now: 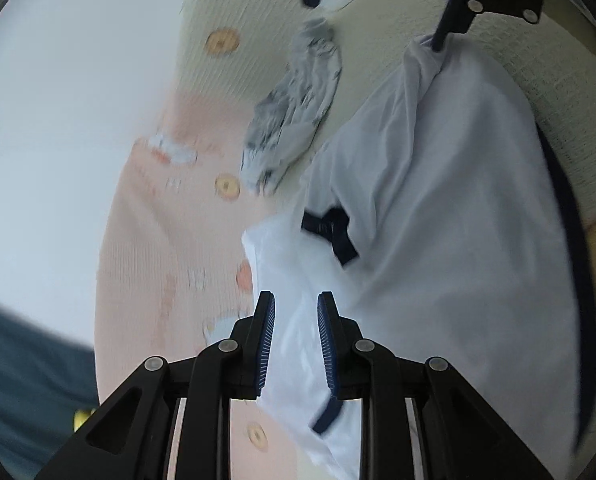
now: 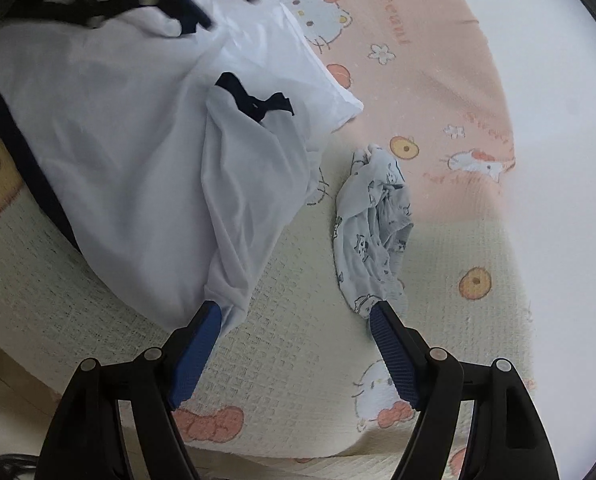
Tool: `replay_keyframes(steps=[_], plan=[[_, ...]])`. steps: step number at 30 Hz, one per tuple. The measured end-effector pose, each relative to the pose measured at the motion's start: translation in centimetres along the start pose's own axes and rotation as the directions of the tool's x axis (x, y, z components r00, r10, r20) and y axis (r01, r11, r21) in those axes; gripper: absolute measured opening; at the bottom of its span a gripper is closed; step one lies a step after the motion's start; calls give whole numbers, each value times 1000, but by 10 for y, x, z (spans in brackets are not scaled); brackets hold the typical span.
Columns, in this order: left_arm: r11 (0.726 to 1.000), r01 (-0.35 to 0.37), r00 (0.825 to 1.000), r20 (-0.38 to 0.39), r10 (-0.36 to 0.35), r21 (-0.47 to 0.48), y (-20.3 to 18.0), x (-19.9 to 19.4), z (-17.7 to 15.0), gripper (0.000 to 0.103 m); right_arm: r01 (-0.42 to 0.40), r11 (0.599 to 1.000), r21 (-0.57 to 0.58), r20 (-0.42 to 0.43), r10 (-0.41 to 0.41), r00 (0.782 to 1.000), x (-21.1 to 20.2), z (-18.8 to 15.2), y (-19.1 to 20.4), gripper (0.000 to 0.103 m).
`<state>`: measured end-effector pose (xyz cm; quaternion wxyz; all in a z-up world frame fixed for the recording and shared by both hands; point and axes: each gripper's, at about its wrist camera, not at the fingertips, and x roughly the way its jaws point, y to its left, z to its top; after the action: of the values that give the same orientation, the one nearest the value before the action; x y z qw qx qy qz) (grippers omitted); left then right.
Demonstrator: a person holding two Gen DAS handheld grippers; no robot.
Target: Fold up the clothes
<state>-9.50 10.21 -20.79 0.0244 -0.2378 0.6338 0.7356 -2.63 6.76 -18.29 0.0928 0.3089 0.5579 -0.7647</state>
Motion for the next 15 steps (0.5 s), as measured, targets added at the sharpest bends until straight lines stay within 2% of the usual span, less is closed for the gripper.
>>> replay_keyframes(steps=[3,5,8,12,14,15], plan=[[997,68,995,64,-70,40,2,6,2,19,37,999,-39,16,-37,999,-2,0,7,76],[992,105,991,74,-110,64,2,12,5,19,37,998,-41,22,-36,999,-2,1,8,76],[985,124,987,87,-134,117,-5,19,9,19,18,999,-33,28,-17,999,-4,3,9,76],[961,207,972,75,-223,185,-14,25,13,20,8,1000,-27,31,-7,999,-7,4,10,76],[949,202,973,64,-224,243,-26,27,11,20,4,1000,-13,24,-3,1000,-6,4,11,76],[946,164,980,61,-188,278,-35,29,9,20,-1,1000,1,18,1,1000,-5,4,10,76]])
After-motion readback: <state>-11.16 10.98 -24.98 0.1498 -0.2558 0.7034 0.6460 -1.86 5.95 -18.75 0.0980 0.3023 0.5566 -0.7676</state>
